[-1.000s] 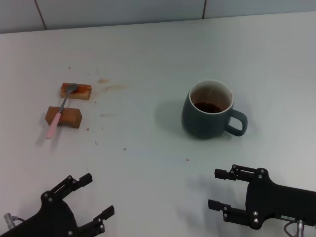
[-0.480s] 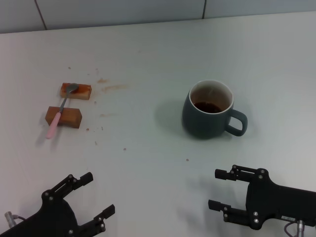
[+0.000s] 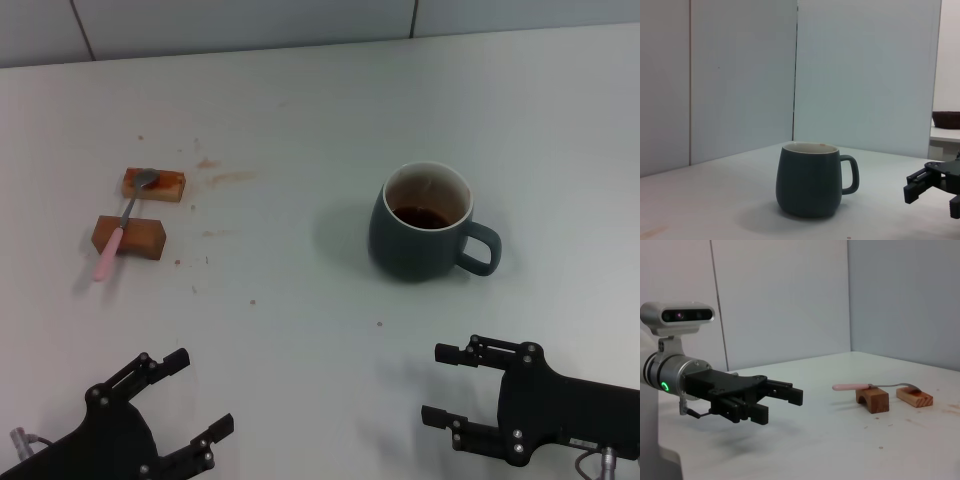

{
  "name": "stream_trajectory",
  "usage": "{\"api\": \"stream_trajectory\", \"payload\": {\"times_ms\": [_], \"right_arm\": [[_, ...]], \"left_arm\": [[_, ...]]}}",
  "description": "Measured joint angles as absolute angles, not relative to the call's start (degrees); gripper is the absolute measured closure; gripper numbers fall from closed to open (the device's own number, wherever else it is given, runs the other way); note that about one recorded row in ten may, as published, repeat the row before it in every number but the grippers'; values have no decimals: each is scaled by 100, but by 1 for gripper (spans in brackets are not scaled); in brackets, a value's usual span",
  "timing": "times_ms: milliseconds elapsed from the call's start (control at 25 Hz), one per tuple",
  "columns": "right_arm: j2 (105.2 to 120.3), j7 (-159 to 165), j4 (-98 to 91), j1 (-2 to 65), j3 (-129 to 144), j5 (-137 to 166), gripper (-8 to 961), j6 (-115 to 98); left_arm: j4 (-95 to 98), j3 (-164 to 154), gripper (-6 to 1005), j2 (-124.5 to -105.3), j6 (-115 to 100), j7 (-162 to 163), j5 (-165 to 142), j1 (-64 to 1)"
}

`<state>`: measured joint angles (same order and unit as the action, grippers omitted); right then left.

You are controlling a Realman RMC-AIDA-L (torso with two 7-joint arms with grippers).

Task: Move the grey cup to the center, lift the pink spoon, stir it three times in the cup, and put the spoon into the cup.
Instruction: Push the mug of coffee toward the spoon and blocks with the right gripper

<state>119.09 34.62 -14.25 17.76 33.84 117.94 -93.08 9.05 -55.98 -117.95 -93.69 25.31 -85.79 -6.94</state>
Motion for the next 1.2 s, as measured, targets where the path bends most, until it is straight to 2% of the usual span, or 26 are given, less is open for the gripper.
{"api": "stream_trajectory", "payload": {"times_ms": [240, 640, 1200], "right_arm": [[11917, 3427, -1417, 1773, 3382, 11794, 290, -9307], [11916, 2637, -1270, 1720, 2514, 11256, 360, -9473], [11920, 977, -1122, 1796, 1426, 9689, 904, -8876]], "left_arm": [[897, -5598, 185, -11795, -9369, 2531, -8578, -694], [897, -5599, 189, -11806, -9370, 2493, -8570, -715], [905, -5587, 194, -11813, -9404, 2479, -8570, -758]]}}
